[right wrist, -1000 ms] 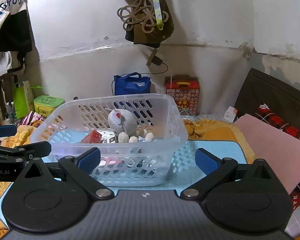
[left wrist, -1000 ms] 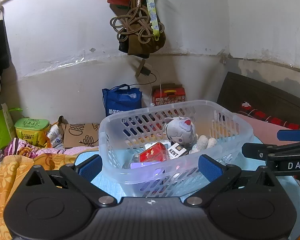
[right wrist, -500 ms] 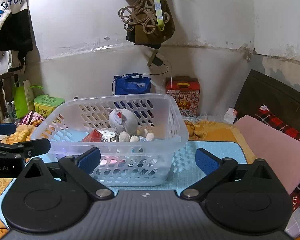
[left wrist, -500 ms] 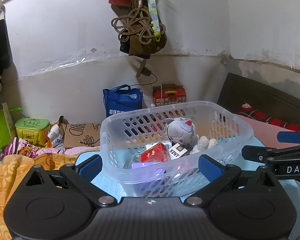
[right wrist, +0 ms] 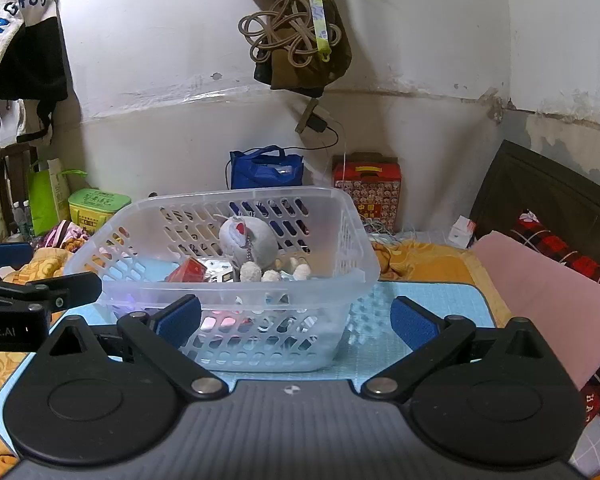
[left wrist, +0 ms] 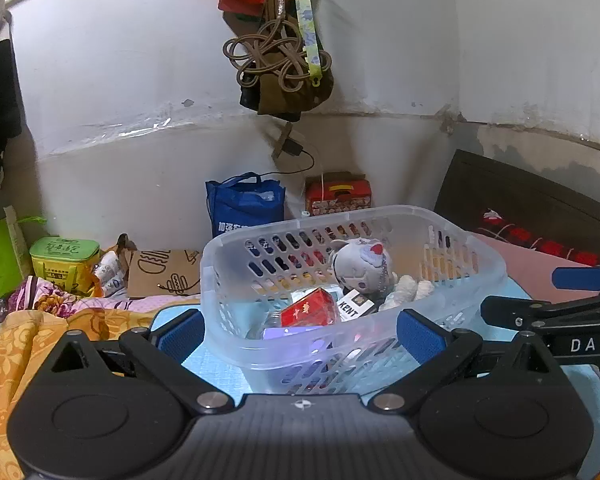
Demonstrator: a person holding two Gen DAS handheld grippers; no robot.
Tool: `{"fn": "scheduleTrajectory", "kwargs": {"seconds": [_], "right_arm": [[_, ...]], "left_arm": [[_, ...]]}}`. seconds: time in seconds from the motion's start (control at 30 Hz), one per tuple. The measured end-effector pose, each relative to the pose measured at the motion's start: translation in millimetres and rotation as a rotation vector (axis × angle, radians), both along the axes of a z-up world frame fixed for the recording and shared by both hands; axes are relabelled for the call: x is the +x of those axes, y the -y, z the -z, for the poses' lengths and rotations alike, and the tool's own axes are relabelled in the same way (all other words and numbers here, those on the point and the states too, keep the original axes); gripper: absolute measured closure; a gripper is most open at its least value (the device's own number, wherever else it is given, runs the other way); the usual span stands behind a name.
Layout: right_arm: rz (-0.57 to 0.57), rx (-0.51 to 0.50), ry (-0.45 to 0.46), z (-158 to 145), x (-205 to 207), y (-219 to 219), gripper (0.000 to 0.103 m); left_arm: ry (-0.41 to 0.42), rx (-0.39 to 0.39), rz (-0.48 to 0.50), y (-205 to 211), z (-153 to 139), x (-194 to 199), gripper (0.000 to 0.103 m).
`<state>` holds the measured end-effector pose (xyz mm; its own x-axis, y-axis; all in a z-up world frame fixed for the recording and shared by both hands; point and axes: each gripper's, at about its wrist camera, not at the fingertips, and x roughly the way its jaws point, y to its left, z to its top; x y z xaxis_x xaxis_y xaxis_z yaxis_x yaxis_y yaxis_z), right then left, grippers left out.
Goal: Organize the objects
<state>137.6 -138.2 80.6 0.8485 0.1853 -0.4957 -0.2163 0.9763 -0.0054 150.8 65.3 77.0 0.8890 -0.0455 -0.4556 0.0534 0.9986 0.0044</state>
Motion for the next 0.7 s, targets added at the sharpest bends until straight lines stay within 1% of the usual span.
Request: {"fn": "scheduleTrajectory", "kwargs": {"seconds": [0.2,0.53,0.7], "right_arm": [[0.006,-0.001,-0.004,0.4,0.3,-0.4,0.000],[0.010,0.006,-0.014,1.4,1.9,0.7,0.000],[0.010,0.009,-0.020,3.1,1.7,-0.6,0.000]], "left_arm": [[0.006,0.038,-0.016,4.8,0.8,0.5,0.000],[0.006,0.029,-0.014,3.7,1.4,0.2,0.000],[0.010,0.038,-0.005,5.3,2.0,-0.2,0.000]]}}
